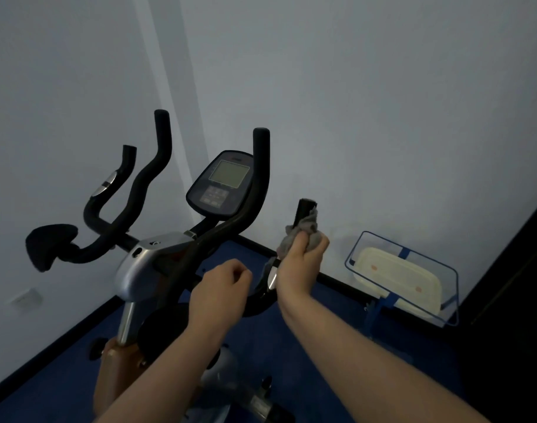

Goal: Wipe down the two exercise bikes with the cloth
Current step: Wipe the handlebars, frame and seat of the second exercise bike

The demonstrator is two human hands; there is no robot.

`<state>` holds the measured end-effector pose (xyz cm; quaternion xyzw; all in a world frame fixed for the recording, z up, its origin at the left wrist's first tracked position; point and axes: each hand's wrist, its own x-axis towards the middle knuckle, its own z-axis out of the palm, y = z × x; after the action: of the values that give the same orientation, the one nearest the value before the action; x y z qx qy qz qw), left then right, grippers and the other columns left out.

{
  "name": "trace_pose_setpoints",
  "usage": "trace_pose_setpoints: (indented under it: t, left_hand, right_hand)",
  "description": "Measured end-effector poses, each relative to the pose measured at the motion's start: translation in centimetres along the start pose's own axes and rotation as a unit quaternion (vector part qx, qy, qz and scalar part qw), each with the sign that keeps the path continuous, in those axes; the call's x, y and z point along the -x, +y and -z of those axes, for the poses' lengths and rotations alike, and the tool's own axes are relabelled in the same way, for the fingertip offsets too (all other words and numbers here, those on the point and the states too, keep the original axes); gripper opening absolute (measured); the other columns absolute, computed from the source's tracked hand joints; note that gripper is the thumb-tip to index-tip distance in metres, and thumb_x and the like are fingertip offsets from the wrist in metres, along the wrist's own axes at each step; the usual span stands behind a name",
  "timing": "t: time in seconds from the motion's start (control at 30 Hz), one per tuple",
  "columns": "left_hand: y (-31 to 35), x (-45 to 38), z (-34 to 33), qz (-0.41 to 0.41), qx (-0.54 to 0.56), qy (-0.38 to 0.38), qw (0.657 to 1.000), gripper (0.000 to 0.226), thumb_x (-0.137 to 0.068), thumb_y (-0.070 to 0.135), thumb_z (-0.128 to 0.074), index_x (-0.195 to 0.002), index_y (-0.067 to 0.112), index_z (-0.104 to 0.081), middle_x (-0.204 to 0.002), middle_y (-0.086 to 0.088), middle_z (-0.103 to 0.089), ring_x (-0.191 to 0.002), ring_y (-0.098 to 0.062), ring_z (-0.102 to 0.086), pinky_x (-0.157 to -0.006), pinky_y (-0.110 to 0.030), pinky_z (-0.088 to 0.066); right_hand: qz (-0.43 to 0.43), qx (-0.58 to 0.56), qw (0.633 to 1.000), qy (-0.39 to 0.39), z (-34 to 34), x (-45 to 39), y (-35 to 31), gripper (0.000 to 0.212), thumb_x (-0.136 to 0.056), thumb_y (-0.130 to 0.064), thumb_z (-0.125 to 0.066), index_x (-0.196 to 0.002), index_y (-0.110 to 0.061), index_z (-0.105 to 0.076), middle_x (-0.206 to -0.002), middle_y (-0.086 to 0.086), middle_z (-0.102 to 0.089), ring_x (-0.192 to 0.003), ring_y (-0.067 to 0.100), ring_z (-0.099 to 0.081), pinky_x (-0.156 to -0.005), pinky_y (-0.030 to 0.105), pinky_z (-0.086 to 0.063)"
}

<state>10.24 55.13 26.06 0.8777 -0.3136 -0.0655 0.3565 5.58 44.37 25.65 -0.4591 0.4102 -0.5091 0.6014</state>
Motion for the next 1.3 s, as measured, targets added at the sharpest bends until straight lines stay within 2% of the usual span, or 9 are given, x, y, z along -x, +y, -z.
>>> trace_pose_setpoints:
  t: [0.2, 0.33, 0.5, 0.6, 0.7, 0.83, 0.93, 1.07, 1.3]
  left_hand:
    - [-0.1, 0.1, 0.0, 0.006, 0.019, 0.013, 1.000, 0.019, -0.093, 0.028, -0.053, -0.076, 0.027, -0.061, -0.072, 0.011, -0.065, -0.067, -0.004, -0.061, -0.066, -0.031, -0.051]
    - [-0.2, 0.1, 0.0, 0.010, 0.038, 0.037, 0.999, 0.019, -0.091, 0.026, -0.055, -0.073, 0.026, -0.061, -0.068, 0.009, -0.064, -0.064, -0.007, -0.060, -0.063, -0.033, -0.050]
    - [0.0, 0.3, 0.0, 0.018, 0.088, 0.057, 0.994, 0.020, -0.090, 0.023, -0.056, -0.071, 0.025, -0.062, -0.066, 0.009, -0.064, -0.065, -0.006, -0.059, -0.057, -0.027, -0.047]
    - [0.0, 0.6, 0.4, 0.005, 0.150, 0.085, 0.985, 0.020, -0.091, 0.019, -0.056, -0.073, 0.023, -0.063, -0.070, 0.008, -0.064, -0.065, -0.009, -0.059, -0.057, -0.019, -0.046]
    - [0.2, 1.3, 0.7, -0.014, 0.212, 0.146, 0.966, 0.018, -0.091, 0.016, -0.055, -0.075, 0.020, -0.063, -0.069, 0.003, -0.063, -0.060, -0.009, -0.055, -0.053, -0.015, -0.043]
    - [-1.1, 3.0, 1.7, -0.019, 0.153, 0.253, 0.955, 0.015, -0.093, 0.021, -0.054, -0.082, 0.028, -0.061, -0.072, 0.013, -0.057, -0.070, -0.002, -0.052, -0.063, -0.020, -0.041]
    - [-3.1, 4.1, 1.8, 0.017, 0.001, 0.314, 0.949, 0.014, -0.090, 0.014, -0.056, -0.097, 0.023, -0.064, -0.099, 0.008, -0.060, -0.098, -0.015, -0.051, -0.088, -0.032, -0.037]
    - [-3.9, 4.3, 1.4, 0.086, -0.046, 0.313, 0.945, 0.019, -0.093, 0.015, -0.052, -0.108, 0.021, -0.062, -0.112, 0.003, -0.057, -0.108, -0.018, -0.047, -0.094, -0.027, -0.026]
    - [-4.2, 4.3, 1.1, 0.120, -0.017, 0.337, 0.934, 0.013, -0.090, 0.018, -0.055, -0.101, 0.025, -0.058, -0.104, 0.010, -0.051, -0.104, -0.011, -0.044, -0.089, -0.024, -0.022]
  right_hand:
    - [-0.016, -0.065, 0.997, -0.028, 0.3, -0.6, 0.1, 0.018, -0.098, -0.038, -0.046, -0.112, -0.027, -0.051, -0.099, 0.009, -0.070, -0.086, 0.026, -0.068, -0.075, 0.044, -0.058]
    - [-0.138, -0.155, 0.971, -0.117, 2.0, 1.5, 1.5, 0.033, -0.094, -0.043, -0.054, -0.113, -0.017, -0.057, -0.085, 0.008, -0.072, -0.066, 0.019, -0.068, -0.057, 0.034, -0.055]
    - [-0.170, -0.186, 0.963, -0.094, 1.3, 0.1, 0.0, 0.040, -0.098, -0.041, -0.050, -0.120, -0.007, -0.056, -0.080, 0.007, -0.068, -0.063, 0.017, -0.064, -0.054, 0.030, -0.053]
    - [-0.105, -0.092, 0.980, -0.139, 2.7, 3.7, 1.8, 0.034, -0.095, -0.043, -0.054, -0.121, -0.022, -0.049, -0.105, 0.002, -0.067, -0.092, 0.017, -0.067, -0.070, 0.023, -0.054]
    - [0.126, 0.069, 0.975, -0.169, 3.8, 3.2, 2.0, 0.050, -0.098, -0.030, -0.052, -0.144, -0.022, -0.033, -0.148, -0.001, -0.031, -0.132, -0.007, -0.033, -0.096, 0.000, -0.032]
    - [0.387, 0.327, 0.833, -0.222, 5.7, 1.2, 1.2, 0.040, -0.103, -0.032, -0.039, -0.137, -0.013, -0.048, -0.157, 0.006, -0.025, -0.149, 0.018, -0.010, -0.120, 0.025, -0.003]
    - [0.527, 0.432, 0.654, -0.329, 7.3, 1.2, 1.9, 0.038, -0.098, -0.033, -0.041, -0.121, -0.010, -0.062, -0.132, 0.008, -0.056, -0.141, 0.027, -0.033, -0.118, 0.047, -0.020]
    - [0.557, 0.535, 0.532, -0.347, 2.9, 4.3, 0.5, 0.026, -0.096, -0.036, -0.052, -0.095, -0.012, -0.062, -0.081, 0.006, -0.065, -0.078, 0.024, -0.062, -0.076, 0.037, -0.045]
    - [0.547, 0.592, 0.331, -0.491, 1.8, 2.3, -1.1, 0.042, -0.103, -0.041, -0.035, -0.130, -0.009, -0.040, -0.096, 0.009, -0.054, -0.081, 0.026, -0.056, -0.064, 0.032, -0.028]
